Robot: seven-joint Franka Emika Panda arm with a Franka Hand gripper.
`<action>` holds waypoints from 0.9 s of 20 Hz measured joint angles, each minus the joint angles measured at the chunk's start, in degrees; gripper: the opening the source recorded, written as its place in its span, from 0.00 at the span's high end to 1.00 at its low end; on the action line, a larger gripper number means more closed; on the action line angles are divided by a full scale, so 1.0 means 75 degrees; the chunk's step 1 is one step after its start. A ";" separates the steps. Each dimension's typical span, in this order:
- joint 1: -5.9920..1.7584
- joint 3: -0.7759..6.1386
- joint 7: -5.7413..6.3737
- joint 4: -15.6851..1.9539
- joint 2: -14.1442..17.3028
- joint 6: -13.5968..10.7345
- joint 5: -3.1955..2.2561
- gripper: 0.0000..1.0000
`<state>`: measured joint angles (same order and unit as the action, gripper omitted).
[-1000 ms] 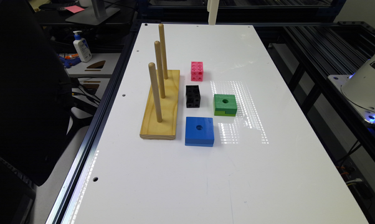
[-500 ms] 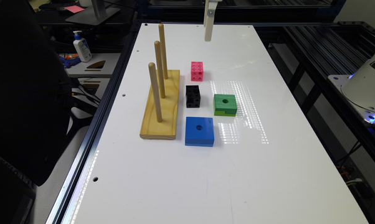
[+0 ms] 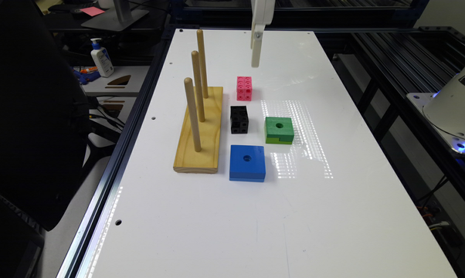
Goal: Pick up pink block.
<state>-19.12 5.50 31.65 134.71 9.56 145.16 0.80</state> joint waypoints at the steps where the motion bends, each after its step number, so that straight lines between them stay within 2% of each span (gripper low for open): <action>1: 0.0000 0.0000 0.0000 -0.0003 0.0054 0.0060 -0.0002 0.00; 6: 0.0004 0.0009 0.0000 -0.0002 0.0158 0.0128 -0.0004 0.00; 13: 0.0007 0.0034 0.0000 -0.0037 0.0943 0.0935 -0.0015 0.00; 18: 0.0010 0.0078 0.0000 -0.0148 0.1003 0.0966 -0.0015 0.00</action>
<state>-19.05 6.08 31.66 133.60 17.09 152.41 0.68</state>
